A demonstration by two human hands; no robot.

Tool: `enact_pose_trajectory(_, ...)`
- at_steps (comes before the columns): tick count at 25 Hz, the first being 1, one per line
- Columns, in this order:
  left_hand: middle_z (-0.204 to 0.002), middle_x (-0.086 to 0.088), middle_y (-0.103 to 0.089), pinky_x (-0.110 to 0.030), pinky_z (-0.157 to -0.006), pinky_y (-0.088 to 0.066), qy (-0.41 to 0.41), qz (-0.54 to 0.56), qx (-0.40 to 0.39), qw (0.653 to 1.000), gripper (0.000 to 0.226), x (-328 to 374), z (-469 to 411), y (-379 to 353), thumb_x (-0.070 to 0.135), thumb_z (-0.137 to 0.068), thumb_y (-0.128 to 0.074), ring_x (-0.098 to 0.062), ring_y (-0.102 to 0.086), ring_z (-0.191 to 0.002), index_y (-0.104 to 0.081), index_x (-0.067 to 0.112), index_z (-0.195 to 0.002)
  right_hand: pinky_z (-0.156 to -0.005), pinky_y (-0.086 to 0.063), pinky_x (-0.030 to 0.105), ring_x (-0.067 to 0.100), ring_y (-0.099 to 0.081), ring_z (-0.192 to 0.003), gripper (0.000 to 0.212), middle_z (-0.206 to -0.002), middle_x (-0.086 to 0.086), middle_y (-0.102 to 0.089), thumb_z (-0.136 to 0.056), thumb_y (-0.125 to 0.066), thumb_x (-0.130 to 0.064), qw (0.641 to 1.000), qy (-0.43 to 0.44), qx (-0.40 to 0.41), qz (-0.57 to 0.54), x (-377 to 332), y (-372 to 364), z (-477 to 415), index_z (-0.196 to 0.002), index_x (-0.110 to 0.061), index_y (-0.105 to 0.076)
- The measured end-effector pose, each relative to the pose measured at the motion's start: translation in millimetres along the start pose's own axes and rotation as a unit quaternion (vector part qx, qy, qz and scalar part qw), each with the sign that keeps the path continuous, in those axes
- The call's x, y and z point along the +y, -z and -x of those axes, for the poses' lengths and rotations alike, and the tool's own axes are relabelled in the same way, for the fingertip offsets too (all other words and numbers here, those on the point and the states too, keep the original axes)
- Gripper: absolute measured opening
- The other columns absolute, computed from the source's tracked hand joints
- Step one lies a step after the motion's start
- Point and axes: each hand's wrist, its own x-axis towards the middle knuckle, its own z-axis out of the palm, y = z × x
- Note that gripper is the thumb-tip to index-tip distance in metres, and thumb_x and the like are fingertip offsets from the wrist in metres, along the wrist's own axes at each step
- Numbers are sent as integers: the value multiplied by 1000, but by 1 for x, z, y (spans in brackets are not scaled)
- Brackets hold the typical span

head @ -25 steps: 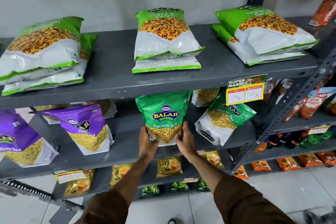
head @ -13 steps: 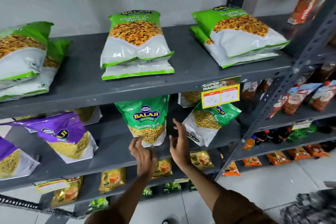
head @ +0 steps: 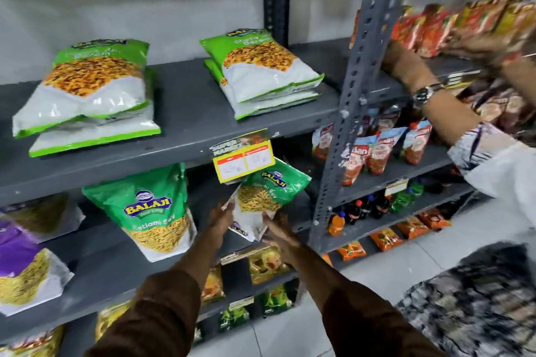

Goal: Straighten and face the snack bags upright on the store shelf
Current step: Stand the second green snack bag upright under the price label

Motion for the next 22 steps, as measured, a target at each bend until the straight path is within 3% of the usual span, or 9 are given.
enact_pose_trajectory(3, -124, -13, -65, -39, -95, -47, -1, 54, 11, 999, 37, 6, 10, -8, 28, -91, -59, -32, -62, -114, -64, 8, -122, -94, -53, 52, 40, -60, -117, 33, -127, 17, -59, -89, -67, -12, 999, -6, -35, -29, 7, -1, -7, -114, -20, -46)
enact_pose_trajectory(4, -118, -13, -67, -38, -93, -47, -1, 70, 17, 997, 34, 9, 13, -9, 25, -89, -62, -32, -63, -112, -66, 7, -117, -94, -52, 44, 38, -59, -117, 37, -126, 16, -58, -89, -66, -6, 999, 12, -20, -26, 4, 0, -4, -118, -16, -46)
enact_pose_trajectory(7, -105, -8, -66, -35, -92, -46, 7, 101, 13, 995, 27, 11, 21, -8, 18, -87, -66, -26, -61, -105, -67, 5, -110, -72, -45, 16, 23, -53, -111, 49, -118, 10, -52, -89, -59, 7, 1000, 13, -5, 2, 0, 5, 2, -133, 4, -39)
enact_pose_trajectory(10, -92, -7, -64, -30, -71, -44, 43, 100, -21, 994, 12, 11, 32, -5, 16, -86, -66, -22, -58, -86, -67, 11, -97, -81, -38, 17, 30, -53, -123, 52, -130, 13, -55, -91, -56, 6, 998, 18, -33, 44, 4, 18, 5, -139, 2, -35)
enact_pose_trajectory(14, -82, -4, -62, -27, -60, -48, 79, 63, -70, 992, 19, -5, 42, 4, 25, -82, -70, -15, -54, -72, -66, 16, -99, -96, -40, 26, 20, -51, -121, 57, -144, 8, -50, -93, -53, 2, 995, 19, -75, 61, 15, 35, 14, -144, -13, -34)
enact_pose_trajectory(18, -104, -5, -73, -39, -80, -55, 85, 109, -92, 986, 17, -18, 84, 3, 10, -83, -69, -22, -65, -95, -68, 22, -96, -97, -39, 25, 20, -48, -129, 64, -144, 0, -46, -92, -54, -2, 990, 43, -101, 85, 29, 58, 41, -149, -21, -29)
enact_pose_trajectory(22, -123, -10, -65, -46, -94, -53, 47, 150, -48, 986, 40, -46, 124, -4, 0, -82, -68, -30, -62, -113, -58, 26, -111, -105, -42, 31, 20, -46, -134, 69, -147, 4, -48, -87, -56, 1, 982, 116, -113, 100, 40, 75, 70, -145, -30, -32)
